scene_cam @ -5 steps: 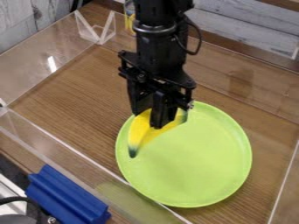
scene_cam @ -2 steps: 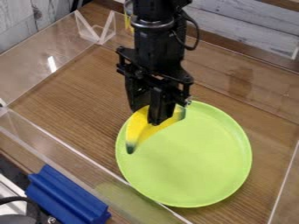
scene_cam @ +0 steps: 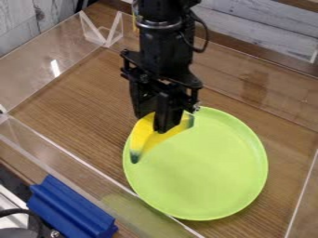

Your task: Remove the banana from inside the green plate and put it on the table

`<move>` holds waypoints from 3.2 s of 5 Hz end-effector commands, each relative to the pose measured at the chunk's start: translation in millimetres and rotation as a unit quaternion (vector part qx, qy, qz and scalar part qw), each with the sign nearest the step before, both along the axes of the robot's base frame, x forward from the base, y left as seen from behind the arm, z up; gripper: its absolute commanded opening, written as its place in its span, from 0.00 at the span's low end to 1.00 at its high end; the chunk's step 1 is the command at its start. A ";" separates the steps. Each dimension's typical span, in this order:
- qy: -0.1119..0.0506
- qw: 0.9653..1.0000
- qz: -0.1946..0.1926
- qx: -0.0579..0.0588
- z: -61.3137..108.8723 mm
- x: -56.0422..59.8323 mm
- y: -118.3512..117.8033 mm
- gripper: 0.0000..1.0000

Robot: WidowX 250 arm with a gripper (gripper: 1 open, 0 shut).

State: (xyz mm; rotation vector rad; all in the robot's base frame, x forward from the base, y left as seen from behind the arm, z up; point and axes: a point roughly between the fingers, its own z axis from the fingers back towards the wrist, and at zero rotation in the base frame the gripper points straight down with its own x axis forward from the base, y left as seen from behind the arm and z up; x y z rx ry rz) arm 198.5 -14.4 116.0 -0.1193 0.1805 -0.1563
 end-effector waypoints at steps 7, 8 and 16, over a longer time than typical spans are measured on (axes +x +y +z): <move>-0.028 1.000 -0.006 -0.002 18.1 8.3 10.1 0.00; -0.028 1.000 -0.004 -0.003 18.3 8.4 11.1 0.00; -0.054 0.998 0.037 0.022 16.3 83.4 63.0 0.00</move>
